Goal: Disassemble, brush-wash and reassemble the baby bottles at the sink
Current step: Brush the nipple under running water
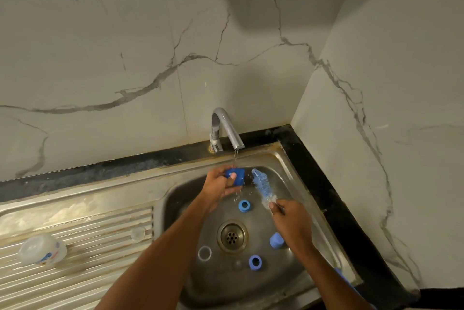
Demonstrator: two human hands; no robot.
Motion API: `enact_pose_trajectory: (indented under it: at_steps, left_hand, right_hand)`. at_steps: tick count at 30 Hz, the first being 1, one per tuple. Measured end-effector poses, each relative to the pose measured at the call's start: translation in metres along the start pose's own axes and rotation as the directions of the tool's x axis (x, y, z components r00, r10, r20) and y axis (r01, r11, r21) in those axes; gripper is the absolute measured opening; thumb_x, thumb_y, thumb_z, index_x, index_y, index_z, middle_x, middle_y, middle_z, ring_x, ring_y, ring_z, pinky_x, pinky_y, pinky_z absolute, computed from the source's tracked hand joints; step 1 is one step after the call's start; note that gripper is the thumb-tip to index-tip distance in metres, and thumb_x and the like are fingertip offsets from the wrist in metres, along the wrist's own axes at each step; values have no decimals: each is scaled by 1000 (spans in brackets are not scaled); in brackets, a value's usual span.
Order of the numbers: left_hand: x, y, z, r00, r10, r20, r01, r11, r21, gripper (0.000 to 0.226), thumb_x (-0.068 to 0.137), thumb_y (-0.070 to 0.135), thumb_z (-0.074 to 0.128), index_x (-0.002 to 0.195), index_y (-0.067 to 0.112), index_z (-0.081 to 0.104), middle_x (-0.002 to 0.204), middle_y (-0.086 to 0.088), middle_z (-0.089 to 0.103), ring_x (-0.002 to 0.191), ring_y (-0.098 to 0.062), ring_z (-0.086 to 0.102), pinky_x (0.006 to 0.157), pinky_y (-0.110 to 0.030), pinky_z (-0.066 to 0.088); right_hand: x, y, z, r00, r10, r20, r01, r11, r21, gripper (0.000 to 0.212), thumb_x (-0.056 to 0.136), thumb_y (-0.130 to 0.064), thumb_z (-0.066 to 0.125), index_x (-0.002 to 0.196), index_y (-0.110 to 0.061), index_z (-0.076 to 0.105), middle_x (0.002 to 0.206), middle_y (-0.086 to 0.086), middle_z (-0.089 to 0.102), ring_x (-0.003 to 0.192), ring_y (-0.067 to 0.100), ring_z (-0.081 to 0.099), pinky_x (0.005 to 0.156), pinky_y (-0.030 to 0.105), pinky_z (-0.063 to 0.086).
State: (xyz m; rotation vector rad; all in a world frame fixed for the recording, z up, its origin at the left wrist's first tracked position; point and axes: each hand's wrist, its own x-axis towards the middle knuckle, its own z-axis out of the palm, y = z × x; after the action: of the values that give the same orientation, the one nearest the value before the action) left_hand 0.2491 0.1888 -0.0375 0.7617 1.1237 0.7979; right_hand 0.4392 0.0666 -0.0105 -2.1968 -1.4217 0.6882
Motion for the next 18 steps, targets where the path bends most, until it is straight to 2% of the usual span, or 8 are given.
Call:
enact_pose_trajectory:
  at_steps: [1,4,7,9,12,15,16,18]
  left_hand:
    - [-1,-2,-1,999,-50,12,51,995,-83,32,100,8,57,131,10,56,126,-15,60,106,-31,71,91,-43,60]
    - [-5,-8,-4,996,-90,24,92,988,-124,33,99,25,60,128,7,58,123,-18,64,106,-29,68,93,-39,57]
    - [-7,-13,-10,991,-125,36,130,971,-202,37,92,4,65,128,4,58,128,-18,60,112,-30,64,91,-37,57]
    - [-7,-14,-10,992,-121,25,124,974,-192,46,86,-13,63,128,5,58,129,-16,57,115,-32,63,89,-38,59]
    - [-7,-11,-5,998,-52,30,52,999,-4,51,83,-18,61,126,9,62,126,-13,62,116,-27,62,96,-41,57]
    - [-2,-8,-2,995,76,-57,-66,984,165,45,83,-9,69,121,14,65,119,-7,68,115,-22,65,94,-34,56]
    - [-2,-7,0,987,139,-77,-113,953,280,47,81,-6,74,121,16,65,117,-3,69,114,-18,65,90,-28,55]
    - [0,-7,6,969,244,-33,-184,809,559,53,76,2,82,124,18,64,116,6,67,112,-9,63,91,-21,49]
  right_hand:
    - [0,0,1,1000,-5,2,5,1000,-9,36,96,-42,53,74,-16,66,66,-1,64,62,13,57,55,23,40]
    - [2,1,2,1000,-10,17,10,1000,8,35,95,-41,53,73,-16,65,66,0,64,63,16,59,58,26,43]
    - [3,2,3,1000,-15,20,14,1000,24,34,96,-39,54,71,-18,63,65,0,63,63,17,60,60,29,47]
    - [2,2,5,1000,-3,-5,3,998,64,33,98,-32,56,66,-24,56,62,-4,57,60,12,57,59,25,45]
    - [2,3,7,999,1,-34,1,997,74,33,99,-27,57,67,-31,49,62,-11,53,60,5,54,57,18,42]
    - [6,9,7,999,-17,-38,19,999,51,27,99,-30,57,73,-25,59,64,-11,57,62,4,59,59,18,46]
    - [7,11,7,999,-24,-39,27,998,55,26,99,-31,57,75,-22,62,64,-10,59,62,5,60,60,18,47]
    - [7,13,7,999,-33,-39,35,997,66,26,98,-32,56,77,-20,63,65,-9,59,64,7,61,61,19,48]
